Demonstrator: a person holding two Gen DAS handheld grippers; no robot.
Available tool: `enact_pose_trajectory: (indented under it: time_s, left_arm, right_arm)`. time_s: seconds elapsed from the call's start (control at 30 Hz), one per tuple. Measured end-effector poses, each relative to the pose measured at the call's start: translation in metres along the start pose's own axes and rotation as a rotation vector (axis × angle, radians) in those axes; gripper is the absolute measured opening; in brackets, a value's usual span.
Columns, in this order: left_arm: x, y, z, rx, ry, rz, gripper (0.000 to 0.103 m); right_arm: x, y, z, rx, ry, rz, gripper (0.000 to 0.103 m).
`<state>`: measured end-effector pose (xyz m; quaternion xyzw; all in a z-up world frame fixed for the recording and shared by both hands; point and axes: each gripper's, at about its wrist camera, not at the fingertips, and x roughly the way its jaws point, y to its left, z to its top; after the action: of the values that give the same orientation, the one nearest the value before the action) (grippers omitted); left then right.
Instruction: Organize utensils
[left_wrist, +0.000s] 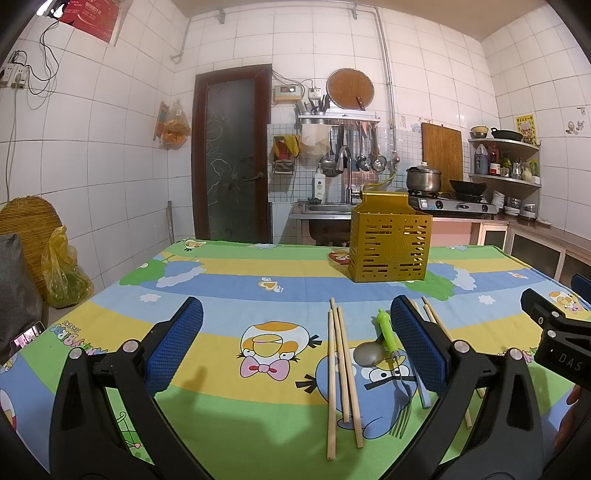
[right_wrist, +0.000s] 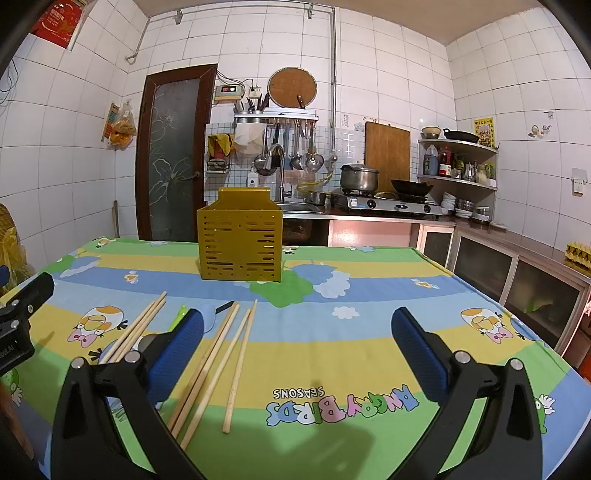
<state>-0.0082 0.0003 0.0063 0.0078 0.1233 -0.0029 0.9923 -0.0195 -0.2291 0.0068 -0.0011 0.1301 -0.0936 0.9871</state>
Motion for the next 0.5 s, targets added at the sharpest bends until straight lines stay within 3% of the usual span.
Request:
enact_pose_trajectory:
  time_s: [0.5]
  left_arm:
    - [0.0002,-0.0003,-0.0009,0.000,-0.002,0.000,0.098]
  right_arm:
    - [-0.0027,-0.0039,0.0011,0.002,-0.001,-0.001,0.099]
